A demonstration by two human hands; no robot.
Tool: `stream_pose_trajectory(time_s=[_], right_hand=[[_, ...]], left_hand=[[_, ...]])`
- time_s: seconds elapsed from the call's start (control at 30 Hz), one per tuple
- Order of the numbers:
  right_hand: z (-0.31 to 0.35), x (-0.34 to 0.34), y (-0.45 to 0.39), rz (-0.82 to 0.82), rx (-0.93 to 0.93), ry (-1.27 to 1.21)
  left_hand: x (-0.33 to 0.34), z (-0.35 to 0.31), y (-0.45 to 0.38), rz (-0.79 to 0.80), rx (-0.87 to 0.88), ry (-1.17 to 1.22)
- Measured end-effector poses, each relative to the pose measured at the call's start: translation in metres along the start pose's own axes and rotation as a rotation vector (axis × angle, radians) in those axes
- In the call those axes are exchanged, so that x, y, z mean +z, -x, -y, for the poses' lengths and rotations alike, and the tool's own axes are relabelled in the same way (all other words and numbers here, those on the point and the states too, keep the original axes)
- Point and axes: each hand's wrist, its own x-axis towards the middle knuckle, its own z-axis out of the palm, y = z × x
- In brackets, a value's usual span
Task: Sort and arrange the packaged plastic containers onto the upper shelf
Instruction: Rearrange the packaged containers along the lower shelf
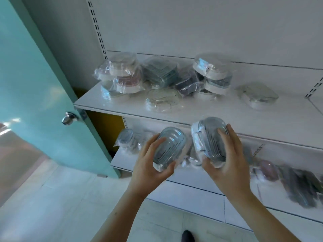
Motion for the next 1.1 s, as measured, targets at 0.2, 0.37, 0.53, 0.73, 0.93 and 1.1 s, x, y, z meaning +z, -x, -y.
stream_pose_trajectory(time_s=[0.2,0.37,0.53,0.73,0.93,1.1], right_hand=[[0.032,0.053,0.036,0.141,-0.052,-0.016],[0.035,0.103,0.046,0.265,-0.011,-0.029],[0.027,0.163,0.038,0.377,0.049,-0.053],[0.000,0.251,0.020,0.588,0.064,-0.051],[-0.032,0.351,0.033,0.889,0.061,0.062],[-0.046,0.422,0.038,1.049,-0.047,0.173]], left_hand=[[-0.044,0.059,0.052,-0.060,-0.218,-0.119],[-0.068,0.102,0.072,-0.148,-0.388,-0.158],[-0.077,0.148,0.064,-0.155,-0.588,-0.129],[-0.075,0.227,0.019,-0.105,-0.737,-0.183],[-0.057,0.313,-0.040,0.050,-0.666,-0.268],[-0.040,0.373,-0.085,0.108,-0.514,-0.391]])
